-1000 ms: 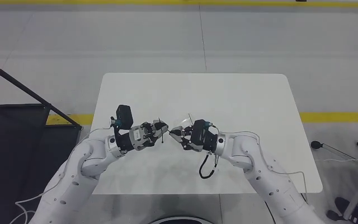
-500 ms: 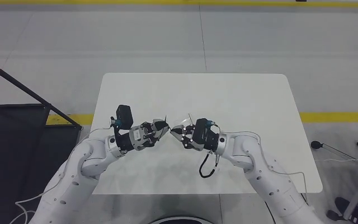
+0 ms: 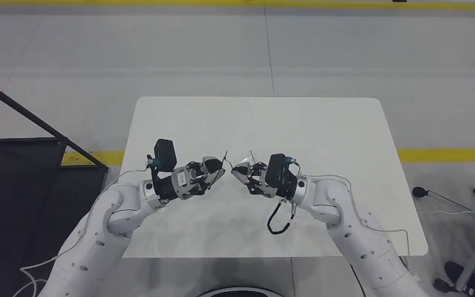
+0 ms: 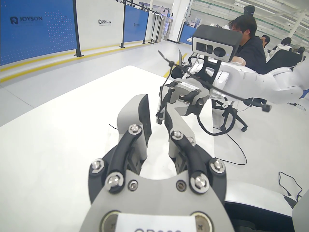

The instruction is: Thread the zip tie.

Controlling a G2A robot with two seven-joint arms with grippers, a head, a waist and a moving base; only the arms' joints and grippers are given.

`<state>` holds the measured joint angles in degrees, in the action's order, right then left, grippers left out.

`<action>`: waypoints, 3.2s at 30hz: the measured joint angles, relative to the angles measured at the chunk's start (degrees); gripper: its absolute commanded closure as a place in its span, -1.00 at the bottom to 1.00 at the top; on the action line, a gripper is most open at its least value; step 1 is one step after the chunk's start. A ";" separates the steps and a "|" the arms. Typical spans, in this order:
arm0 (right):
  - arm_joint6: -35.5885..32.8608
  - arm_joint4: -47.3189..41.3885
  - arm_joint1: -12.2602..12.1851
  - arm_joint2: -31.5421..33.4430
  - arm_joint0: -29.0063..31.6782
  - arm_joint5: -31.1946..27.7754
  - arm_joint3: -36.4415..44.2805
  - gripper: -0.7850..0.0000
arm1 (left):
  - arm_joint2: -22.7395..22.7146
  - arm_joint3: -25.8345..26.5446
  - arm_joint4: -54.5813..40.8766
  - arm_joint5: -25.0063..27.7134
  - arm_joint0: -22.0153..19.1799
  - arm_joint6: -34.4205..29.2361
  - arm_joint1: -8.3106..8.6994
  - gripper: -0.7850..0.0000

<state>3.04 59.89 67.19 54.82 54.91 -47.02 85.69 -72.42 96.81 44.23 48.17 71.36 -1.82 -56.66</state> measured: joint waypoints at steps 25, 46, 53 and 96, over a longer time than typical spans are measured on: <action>-3.78 -6.44 -2.53 -4.60 -5.75 -10.98 -3.86 1.00 | -1.65 -2.65 -14.65 -2.74 -0.10 -3.53 -0.27 -1.00; -3.69 -9.07 -5.13 -9.84 -8.39 -10.23 -4.35 1.00 | 1.74 -6.32 -43.41 0.57 -2.89 -21.72 0.30 -1.00; -6.53 -11.44 -4.65 -10.68 -9.16 -11.02 -5.73 1.00 | 2.71 -6.94 -59.69 0.27 -3.88 -32.34 0.90 0.00; -10.89 -16.34 -3.94 -13.16 -11.79 -10.98 -7.63 1.00 | 5.51 -11.51 -70.49 -1.29 -8.41 -49.41 0.34 1.00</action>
<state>-7.85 43.55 63.25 41.66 43.12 -58.00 78.06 -66.91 85.31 -26.26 46.88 62.95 -51.23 -56.32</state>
